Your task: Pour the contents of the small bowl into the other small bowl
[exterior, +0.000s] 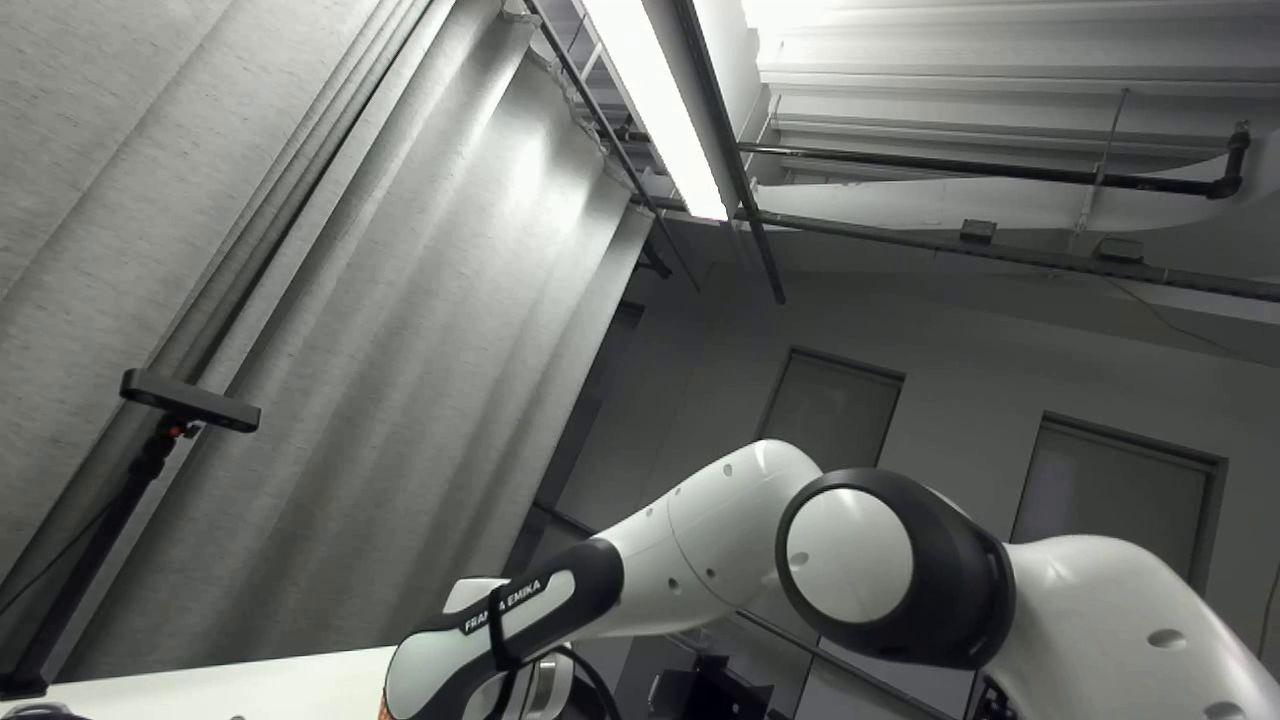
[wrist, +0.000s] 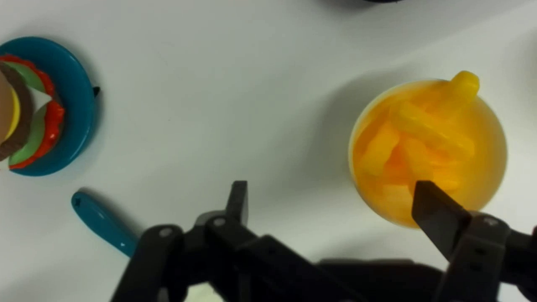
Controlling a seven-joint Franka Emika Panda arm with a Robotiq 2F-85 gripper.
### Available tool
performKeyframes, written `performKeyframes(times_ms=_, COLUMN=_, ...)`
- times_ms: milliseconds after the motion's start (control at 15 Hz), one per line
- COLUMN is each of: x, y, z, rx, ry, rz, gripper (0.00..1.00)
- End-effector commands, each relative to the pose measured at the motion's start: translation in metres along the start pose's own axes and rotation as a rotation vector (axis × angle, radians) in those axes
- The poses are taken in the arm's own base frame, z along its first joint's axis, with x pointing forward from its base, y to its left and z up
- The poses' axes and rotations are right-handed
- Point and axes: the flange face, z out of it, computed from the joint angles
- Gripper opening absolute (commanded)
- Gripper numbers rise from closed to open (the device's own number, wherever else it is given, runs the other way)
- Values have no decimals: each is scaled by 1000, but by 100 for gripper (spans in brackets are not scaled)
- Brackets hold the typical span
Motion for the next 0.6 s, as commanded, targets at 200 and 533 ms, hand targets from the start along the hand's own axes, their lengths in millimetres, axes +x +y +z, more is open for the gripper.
performKeyframes(times_ms=200, x=11, y=4, z=8, rx=33, ry=-25, rz=-25, gripper=100)
performKeyframes(times_ms=533, x=11, y=12, z=13, rx=28, ry=-35, rz=-61, gripper=100)
